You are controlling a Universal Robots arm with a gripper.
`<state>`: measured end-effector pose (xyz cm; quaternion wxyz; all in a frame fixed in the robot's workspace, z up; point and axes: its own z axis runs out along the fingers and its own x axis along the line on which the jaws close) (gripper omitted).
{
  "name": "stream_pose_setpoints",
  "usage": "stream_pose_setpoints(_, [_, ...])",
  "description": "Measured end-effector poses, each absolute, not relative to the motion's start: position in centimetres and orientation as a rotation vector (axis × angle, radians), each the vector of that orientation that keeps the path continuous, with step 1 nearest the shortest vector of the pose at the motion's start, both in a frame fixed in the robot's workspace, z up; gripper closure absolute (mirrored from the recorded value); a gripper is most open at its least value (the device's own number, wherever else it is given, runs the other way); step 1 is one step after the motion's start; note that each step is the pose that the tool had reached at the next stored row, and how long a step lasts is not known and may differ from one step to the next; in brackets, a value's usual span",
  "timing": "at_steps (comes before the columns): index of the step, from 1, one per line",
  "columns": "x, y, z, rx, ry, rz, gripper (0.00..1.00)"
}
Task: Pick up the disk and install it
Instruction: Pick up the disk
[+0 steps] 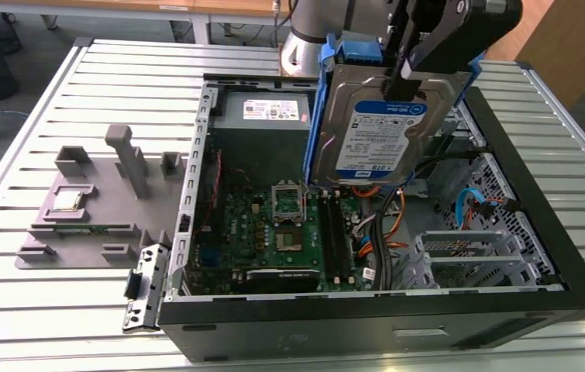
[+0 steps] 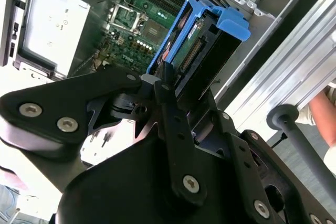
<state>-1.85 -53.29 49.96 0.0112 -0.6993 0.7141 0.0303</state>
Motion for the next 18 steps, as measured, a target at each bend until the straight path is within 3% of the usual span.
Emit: stream_pose_setpoints(18, [-0.8, -54.0, 50.0, -2.182, 2.228, 0.095, 0.65])
